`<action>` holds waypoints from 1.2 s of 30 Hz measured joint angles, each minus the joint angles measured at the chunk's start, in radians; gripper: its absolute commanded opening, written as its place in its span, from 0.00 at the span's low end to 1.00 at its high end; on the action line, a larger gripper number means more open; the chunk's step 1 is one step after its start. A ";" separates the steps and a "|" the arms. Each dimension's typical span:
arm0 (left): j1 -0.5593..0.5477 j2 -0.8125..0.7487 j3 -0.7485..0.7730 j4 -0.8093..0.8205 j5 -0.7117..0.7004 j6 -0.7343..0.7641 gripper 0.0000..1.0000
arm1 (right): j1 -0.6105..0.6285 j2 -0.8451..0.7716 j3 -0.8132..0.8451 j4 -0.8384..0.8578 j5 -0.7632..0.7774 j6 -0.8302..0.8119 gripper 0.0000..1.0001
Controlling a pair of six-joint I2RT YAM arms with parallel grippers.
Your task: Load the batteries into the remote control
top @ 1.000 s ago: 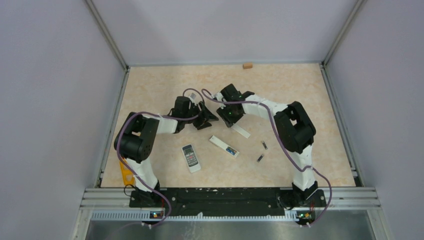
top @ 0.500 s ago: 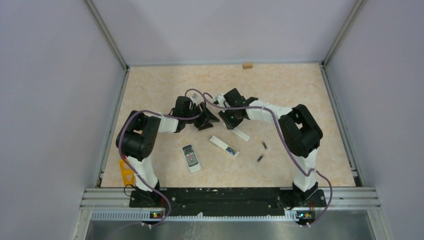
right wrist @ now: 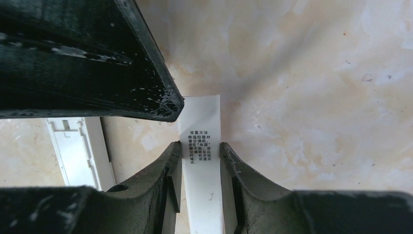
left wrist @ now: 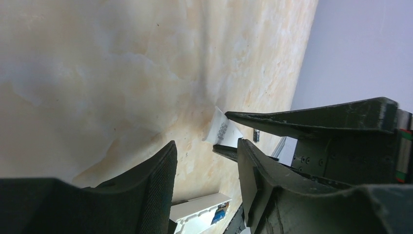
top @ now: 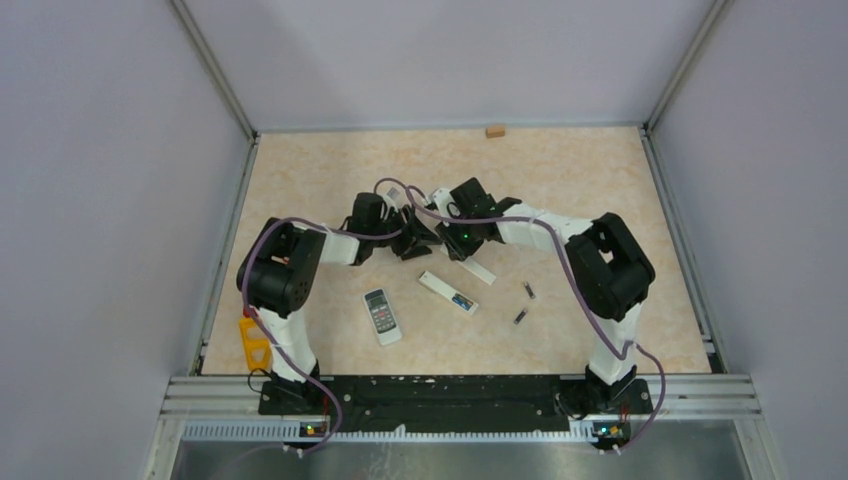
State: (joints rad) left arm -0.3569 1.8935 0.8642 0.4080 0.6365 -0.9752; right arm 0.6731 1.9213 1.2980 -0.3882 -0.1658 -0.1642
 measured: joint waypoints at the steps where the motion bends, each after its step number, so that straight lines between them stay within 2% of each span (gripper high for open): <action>1: -0.002 0.001 0.000 0.003 0.002 -0.004 0.51 | 0.000 -0.005 -0.003 0.005 -0.003 0.000 0.31; 9: -0.018 0.042 -0.002 0.059 0.017 -0.071 0.46 | 0.000 -0.047 -0.017 0.042 -0.037 0.001 0.32; 13: -0.020 0.047 -0.006 0.099 0.032 -0.108 0.38 | 0.000 -0.056 -0.028 0.052 -0.055 0.001 0.32; 16: -0.024 0.047 -0.006 0.129 0.047 -0.134 0.21 | 0.000 -0.056 -0.029 0.054 -0.067 0.002 0.32; 19: -0.025 0.047 -0.010 0.157 0.063 -0.153 0.00 | 0.000 -0.056 -0.029 0.060 -0.068 0.005 0.32; 20: -0.025 0.047 -0.014 0.166 0.064 -0.155 0.00 | 0.000 -0.056 -0.029 0.060 -0.069 0.008 0.32; 22: -0.024 0.047 -0.024 0.180 0.066 -0.157 0.00 | 0.000 -0.056 -0.029 0.060 -0.071 0.016 0.39; 25: -0.023 0.047 -0.042 0.194 0.066 -0.157 0.00 | 0.001 -0.056 -0.029 0.058 -0.072 0.034 0.64; 28: -0.019 0.043 -0.058 0.199 0.090 -0.156 0.00 | -0.005 -0.079 -0.053 0.072 -0.074 0.050 0.77; 33: 0.000 -0.001 -0.076 0.199 0.142 -0.151 0.00 | -0.062 -0.275 -0.161 0.077 -0.127 0.179 0.81; 36: 0.017 -0.054 -0.077 0.201 0.172 -0.148 0.00 | -0.134 -0.424 -0.214 0.118 -0.138 0.337 0.81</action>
State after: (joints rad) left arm -0.3397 1.8393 0.7876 0.6094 0.8085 -1.1236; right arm 0.5396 1.4975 1.0836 -0.2699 -0.3042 0.1726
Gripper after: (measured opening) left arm 0.025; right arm 0.805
